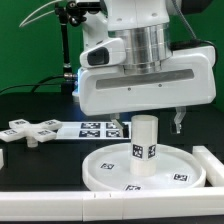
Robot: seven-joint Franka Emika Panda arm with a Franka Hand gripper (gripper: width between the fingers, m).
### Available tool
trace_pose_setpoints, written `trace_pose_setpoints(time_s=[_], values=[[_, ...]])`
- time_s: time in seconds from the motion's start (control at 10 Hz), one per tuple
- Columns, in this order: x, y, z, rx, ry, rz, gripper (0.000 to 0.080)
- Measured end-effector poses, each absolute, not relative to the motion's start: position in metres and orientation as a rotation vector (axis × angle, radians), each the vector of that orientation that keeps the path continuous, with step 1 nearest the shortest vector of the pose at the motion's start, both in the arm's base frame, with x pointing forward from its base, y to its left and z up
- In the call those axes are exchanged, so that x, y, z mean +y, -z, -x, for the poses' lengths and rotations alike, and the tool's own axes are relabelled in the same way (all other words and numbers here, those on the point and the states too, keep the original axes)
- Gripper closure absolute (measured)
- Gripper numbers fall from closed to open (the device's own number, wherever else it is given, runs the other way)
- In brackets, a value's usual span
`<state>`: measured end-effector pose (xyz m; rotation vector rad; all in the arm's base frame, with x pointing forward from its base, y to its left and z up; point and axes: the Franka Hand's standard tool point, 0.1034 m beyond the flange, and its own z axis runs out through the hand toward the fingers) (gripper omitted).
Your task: Assemble round table
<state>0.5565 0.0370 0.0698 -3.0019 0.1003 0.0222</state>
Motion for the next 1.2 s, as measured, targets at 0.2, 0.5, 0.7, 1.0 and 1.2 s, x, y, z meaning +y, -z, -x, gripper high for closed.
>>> trace_pose_setpoints(time_s=[0.2,0.5,0.7,1.0,1.2], values=[[0.0389,-0.0711,-0.5578,-0.219,-0.002,3.011,0.0151],[0.0362,-0.0721,-0.5582,-0.577,0.019,2.971,0.0151],[0.0350,-0.0707,-0.5577,-0.785,0.027,2.925,0.0151],[0.0335,-0.0701,-0.5576,-1.069,0.042,2.840,0.0151],[0.0359,-0.0701,-0.5583,-1.379,0.045,2.743,0.0151]])
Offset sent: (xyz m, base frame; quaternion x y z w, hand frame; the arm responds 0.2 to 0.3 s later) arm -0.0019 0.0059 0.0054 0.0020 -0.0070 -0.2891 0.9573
